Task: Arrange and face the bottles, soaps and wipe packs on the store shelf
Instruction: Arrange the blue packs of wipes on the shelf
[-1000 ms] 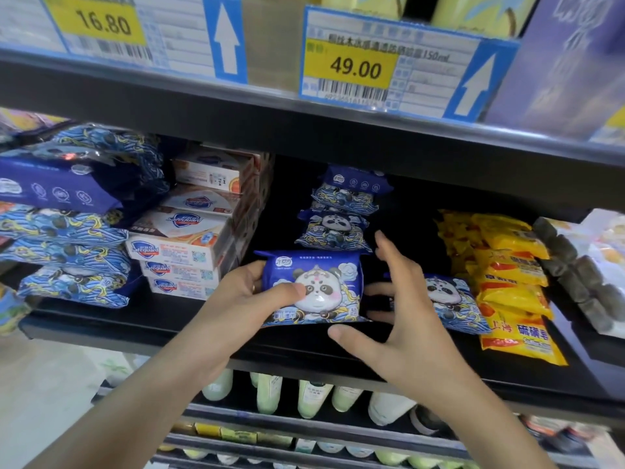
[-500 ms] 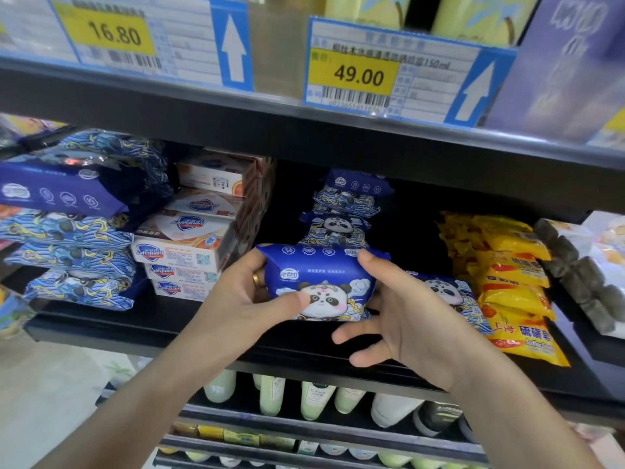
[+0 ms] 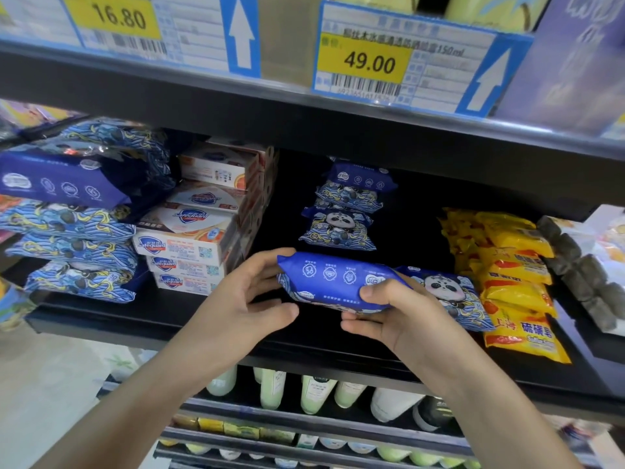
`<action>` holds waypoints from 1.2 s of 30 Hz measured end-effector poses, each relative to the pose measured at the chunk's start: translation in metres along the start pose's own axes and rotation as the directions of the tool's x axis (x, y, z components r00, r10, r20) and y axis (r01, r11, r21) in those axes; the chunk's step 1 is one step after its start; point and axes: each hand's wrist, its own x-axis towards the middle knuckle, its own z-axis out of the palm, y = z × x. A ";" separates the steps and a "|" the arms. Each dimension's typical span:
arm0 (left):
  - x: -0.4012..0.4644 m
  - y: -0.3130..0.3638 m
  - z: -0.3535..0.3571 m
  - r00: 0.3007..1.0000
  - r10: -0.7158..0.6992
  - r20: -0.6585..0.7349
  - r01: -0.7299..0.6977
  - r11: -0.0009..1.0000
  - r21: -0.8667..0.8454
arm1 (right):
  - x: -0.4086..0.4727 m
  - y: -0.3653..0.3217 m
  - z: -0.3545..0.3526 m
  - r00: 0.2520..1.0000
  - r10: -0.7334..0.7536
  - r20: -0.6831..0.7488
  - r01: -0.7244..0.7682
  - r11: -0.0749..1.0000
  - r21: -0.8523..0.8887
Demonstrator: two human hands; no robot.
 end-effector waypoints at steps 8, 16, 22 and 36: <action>0.006 0.006 0.001 0.956 -0.267 -0.123 0.245 0.955 -0.164 | -0.010 -0.001 -0.003 0.981 -0.161 0.113 0.180 0.964 -0.196; 0.005 0.027 0.008 0.901 -0.406 0.152 0.433 0.857 -0.280 | -0.015 0.003 -0.003 0.912 -0.306 0.273 0.395 0.834 -0.384; 0.006 0.029 0.009 0.919 -0.369 0.142 0.392 0.893 -0.222 | -0.015 0.012 -0.003 0.863 -0.376 0.339 0.497 0.753 -0.431; 0.002 0.023 0.006 0.970 -0.227 0.088 0.238 0.960 -0.148 | -0.023 0.003 -0.003 0.924 -0.294 0.244 0.380 0.768 -0.516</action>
